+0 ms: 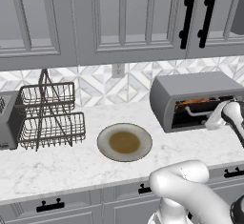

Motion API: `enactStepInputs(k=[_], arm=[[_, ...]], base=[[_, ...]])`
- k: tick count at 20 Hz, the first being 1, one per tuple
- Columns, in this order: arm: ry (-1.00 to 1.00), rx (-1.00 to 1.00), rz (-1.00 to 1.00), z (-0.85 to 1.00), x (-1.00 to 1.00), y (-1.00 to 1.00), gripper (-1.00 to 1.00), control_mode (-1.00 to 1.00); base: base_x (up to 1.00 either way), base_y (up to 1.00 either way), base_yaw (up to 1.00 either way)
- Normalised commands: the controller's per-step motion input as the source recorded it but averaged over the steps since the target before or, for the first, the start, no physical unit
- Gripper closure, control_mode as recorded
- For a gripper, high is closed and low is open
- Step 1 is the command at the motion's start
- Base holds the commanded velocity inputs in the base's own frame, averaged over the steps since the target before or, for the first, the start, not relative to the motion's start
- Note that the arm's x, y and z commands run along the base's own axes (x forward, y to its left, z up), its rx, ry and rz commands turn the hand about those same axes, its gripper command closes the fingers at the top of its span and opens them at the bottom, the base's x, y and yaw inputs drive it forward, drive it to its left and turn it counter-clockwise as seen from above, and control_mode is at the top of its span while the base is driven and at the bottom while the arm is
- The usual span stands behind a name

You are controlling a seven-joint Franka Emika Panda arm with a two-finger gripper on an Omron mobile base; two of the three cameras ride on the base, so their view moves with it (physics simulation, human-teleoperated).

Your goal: Pick up the kebab skewer and baguette bread, and place them inside the toaster oven. Close the toaster oven door and start by setting the timer.

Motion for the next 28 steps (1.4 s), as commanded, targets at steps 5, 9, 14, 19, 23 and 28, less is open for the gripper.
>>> enactStepInputs(k=[5,9,14,19,23,28], arm=[[-0.16,-0.11,-0.04,-0.12,0.72,0.46,-1.00,-1.00],[-0.10,-0.11,-0.06,-0.43,0.37,0.56,-1.00,-1.00],[-0.11,-0.11,-0.06,-0.38,0.23,0.51,-1.00,-1.00],[-0.06,-0.07,-0.03,0.17,-0.01,0.04,-1.00,-1.00],[0.00,-0.02,-0.03,0.41,0.00,-0.23,-1.00,-1.00],[0.00,0.00,-0.03,0.28,-0.16,-0.59,-1.00,-1.00]], base=[[0.00,0.00,0.00],[0.00,0.00,0.00],[0.00,0.00,0.00],[0.00,0.00,0.00],[0.00,0.00,0.00],[0.00,0.00,0.00]])
